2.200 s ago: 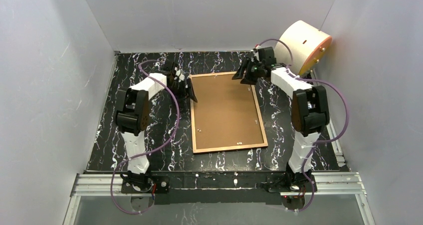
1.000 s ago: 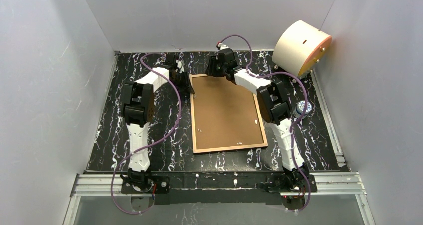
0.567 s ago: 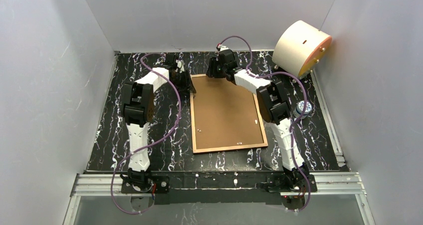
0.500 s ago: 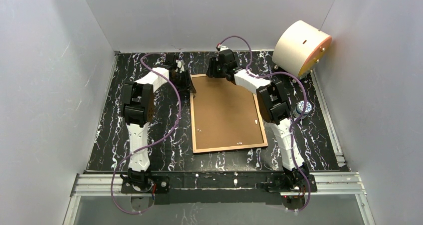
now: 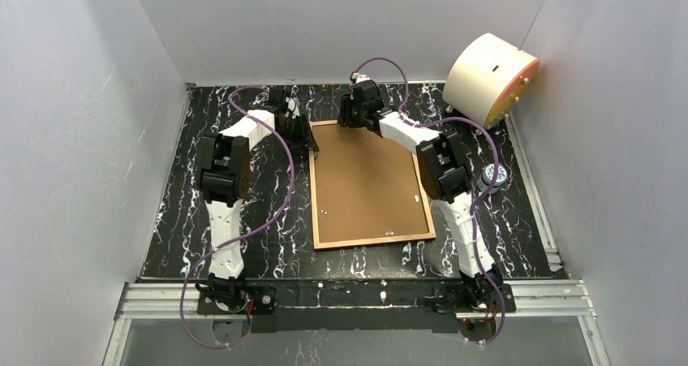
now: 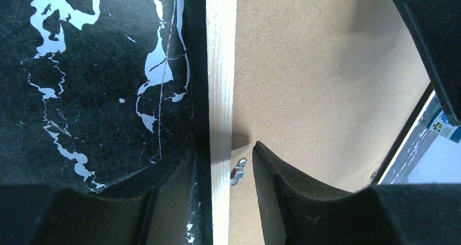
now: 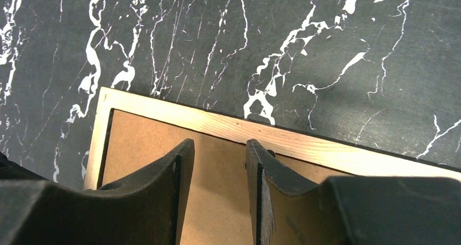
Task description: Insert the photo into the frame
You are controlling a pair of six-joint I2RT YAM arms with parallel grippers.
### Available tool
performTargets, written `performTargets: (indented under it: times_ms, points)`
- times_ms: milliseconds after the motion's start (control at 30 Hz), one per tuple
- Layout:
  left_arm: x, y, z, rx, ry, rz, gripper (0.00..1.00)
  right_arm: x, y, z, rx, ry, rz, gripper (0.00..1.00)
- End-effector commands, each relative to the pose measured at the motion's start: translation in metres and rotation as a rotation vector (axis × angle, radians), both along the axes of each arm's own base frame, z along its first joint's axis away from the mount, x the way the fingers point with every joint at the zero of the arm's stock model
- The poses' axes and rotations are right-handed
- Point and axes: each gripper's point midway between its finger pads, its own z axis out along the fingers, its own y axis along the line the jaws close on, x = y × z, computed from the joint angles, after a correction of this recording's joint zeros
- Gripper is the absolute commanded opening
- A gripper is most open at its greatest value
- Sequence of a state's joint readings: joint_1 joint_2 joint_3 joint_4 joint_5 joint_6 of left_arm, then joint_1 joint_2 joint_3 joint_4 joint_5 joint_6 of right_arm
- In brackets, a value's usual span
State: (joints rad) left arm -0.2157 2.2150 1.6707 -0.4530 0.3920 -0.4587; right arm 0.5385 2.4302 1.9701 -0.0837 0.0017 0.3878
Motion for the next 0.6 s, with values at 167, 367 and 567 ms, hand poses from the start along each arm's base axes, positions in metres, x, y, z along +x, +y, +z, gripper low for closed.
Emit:
performTargets:
  times_ms: [167, 367, 567]
  points:
    - [-0.026, 0.014, -0.029, 0.07, 0.107, 0.009, 0.42, 0.014, -0.019, 0.022, -0.099, -0.042, -0.088, 0.47]
    - [-0.026, 0.015, -0.027, 0.068, 0.105, 0.012, 0.43, 0.01, -0.014, 0.025, -0.083, -0.025, -0.065, 0.47]
    - [-0.018, 0.015, -0.013, 0.042, 0.078, 0.021, 0.47, 0.004, 0.002, 0.063, 0.003, -0.036, 0.0, 0.51]
